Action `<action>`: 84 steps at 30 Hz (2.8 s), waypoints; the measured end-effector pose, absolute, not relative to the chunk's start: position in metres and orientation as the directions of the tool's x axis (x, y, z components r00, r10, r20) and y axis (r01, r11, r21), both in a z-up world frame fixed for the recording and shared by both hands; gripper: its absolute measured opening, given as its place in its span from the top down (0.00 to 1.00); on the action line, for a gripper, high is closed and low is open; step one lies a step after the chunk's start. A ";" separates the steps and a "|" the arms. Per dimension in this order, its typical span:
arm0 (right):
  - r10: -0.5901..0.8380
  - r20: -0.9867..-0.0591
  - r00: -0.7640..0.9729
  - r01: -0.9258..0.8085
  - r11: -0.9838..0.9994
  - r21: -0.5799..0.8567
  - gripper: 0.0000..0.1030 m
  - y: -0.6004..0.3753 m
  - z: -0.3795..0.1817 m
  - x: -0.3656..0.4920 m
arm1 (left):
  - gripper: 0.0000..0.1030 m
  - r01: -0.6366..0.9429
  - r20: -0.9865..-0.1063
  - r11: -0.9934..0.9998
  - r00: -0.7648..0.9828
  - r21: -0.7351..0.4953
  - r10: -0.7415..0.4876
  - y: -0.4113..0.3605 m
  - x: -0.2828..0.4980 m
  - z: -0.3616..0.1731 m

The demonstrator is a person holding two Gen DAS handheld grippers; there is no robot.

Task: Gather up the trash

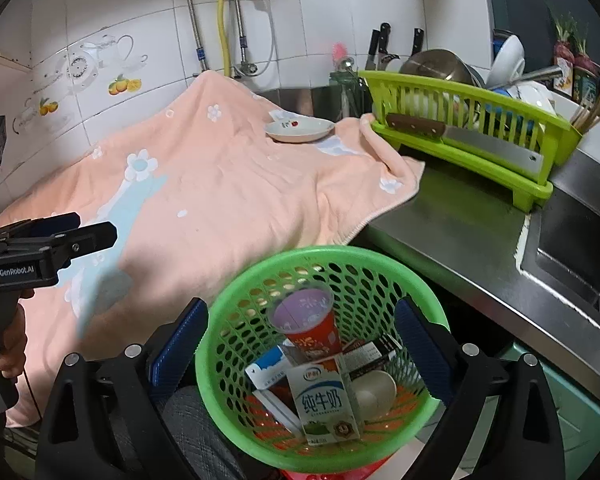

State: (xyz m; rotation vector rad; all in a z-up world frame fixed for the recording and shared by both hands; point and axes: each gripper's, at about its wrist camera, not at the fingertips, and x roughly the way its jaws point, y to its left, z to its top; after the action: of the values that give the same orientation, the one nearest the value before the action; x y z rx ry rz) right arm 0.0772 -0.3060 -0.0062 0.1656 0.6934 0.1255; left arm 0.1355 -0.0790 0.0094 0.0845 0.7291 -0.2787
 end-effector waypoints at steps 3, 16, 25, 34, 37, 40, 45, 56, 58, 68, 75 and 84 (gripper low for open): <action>0.180 -0.614 0.769 -0.076 0.978 0.192 0.11 -0.300 -0.001 0.080 | 0.05 0.259 -0.655 0.966 0.726 -0.018 -0.208 -0.071 0.133 0.013; 0.193 -0.590 0.784 -0.113 0.979 0.170 0.10 -0.282 0.010 0.085 | 0.05 0.175 -0.606 0.984 0.785 0.019 -0.128 -0.043 0.122 0.023; 0.200 -0.579 0.790 -0.125 0.978 0.167 0.10 -0.278 0.014 0.084 | 0.05 0.158 -0.586 0.988 0.800 -0.005 -0.130 -0.029 0.116 0.030; 0.191 -0.563 0.804 -0.127 0.980 0.151 0.09 -0.271 0.020 0.082 | 0.05 0.138 -0.558 0.990 0.819 -0.038 -0.135 -0.016 0.107 0.034; 0.192 -0.558 0.807 -0.127 0.980 0.153 0.09 -0.270 0.022 0.080 | 0.05 0.125 -0.552 0.991 0.825 -0.036 -0.124 -0.013 0.105 0.034; 0.192 -0.554 0.810 -0.125 0.980 0.156 0.09 -0.270 0.022 0.080 | 0.05 0.115 -0.545 0.992 0.830 -0.043 -0.120 -0.011 0.103 0.034; 0.184 -0.544 0.819 -0.119 0.981 0.153 0.09 -0.269 0.024 0.078 | 0.05 0.107 -0.532 0.994 0.840 -0.033 -0.108 -0.010 0.098 0.036; 0.179 -0.531 0.828 -0.106 0.981 0.165 0.08 -0.271 0.026 0.074 | 0.05 0.098 -0.507 0.995 0.857 -0.014 -0.092 -0.012 0.092 0.039; 0.178 -0.532 0.828 -0.103 0.981 0.166 0.08 -0.271 0.026 0.075 | 0.05 0.097 -0.506 0.995 0.858 -0.007 -0.087 -0.012 0.092 0.038; 0.181 -0.533 0.827 -0.106 0.980 0.170 0.07 -0.272 0.025 0.075 | 0.05 0.086 -0.504 0.996 0.861 0.004 -0.072 -0.012 0.091 0.037; 0.183 -0.534 0.825 -0.106 0.979 0.171 0.07 -0.270 0.024 0.074 | 0.05 0.083 -0.503 0.996 0.862 0.010 -0.067 -0.012 0.089 0.037; 0.183 -0.534 0.826 -0.105 0.979 0.173 0.07 -0.269 0.023 0.074 | 0.05 0.087 -0.506 0.996 0.860 0.003 -0.074 -0.011 0.090 0.036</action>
State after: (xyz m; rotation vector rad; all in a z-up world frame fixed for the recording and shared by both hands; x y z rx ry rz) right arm 0.0739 -0.2694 0.0235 0.1383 0.5798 0.1536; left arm 0.0902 -0.0110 0.0363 0.0261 0.5295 -0.0843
